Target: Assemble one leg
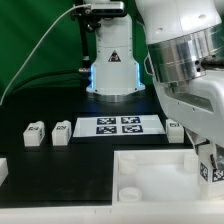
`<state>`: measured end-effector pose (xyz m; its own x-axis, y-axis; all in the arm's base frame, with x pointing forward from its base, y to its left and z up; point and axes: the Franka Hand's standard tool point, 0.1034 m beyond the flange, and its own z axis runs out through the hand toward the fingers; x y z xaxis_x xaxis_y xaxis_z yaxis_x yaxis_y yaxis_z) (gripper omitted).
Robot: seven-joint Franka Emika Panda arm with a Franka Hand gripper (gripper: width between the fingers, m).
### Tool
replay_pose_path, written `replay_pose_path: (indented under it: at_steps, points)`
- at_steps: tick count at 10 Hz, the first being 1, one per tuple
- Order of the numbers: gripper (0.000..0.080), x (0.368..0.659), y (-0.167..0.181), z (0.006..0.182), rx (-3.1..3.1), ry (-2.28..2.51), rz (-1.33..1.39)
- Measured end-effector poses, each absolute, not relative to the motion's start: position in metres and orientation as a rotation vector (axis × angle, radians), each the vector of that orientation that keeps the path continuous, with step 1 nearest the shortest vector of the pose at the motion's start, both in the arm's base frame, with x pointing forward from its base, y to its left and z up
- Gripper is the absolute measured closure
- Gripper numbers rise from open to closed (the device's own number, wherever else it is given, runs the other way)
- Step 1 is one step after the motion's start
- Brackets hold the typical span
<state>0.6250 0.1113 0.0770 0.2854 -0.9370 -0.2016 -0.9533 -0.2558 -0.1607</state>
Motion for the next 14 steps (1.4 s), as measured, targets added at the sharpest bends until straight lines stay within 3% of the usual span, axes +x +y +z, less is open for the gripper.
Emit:
replay_pose_path:
  at_steps: [1, 2, 3, 6, 9, 11, 13, 14]
  points:
    - [0.0227, 0.62, 0.117, 0.075, -2.424, 1.598, 0.095]
    - [0.0227, 0.62, 0.118, 0.075, -2.611, 1.308, 0.057]
    - [0.0166, 0.618, 0.121, 0.076, -2.722, 1.114, 0.049]
    - [0.015, 0.619, 0.117, 0.075, -2.888, 0.627, -0.002]
    - [0.015, 0.631, 0.108, 0.078, -3.009, -0.303, -0.046]
    - [0.015, 0.631, 0.109, 0.076, -3.004, -0.323, -0.054]
    - [0.0412, 0.631, 0.11, 0.076, -3.01, -0.182, -0.045]
    - [0.0412, 0.631, 0.112, 0.076, -3.01, -0.002, -0.033]
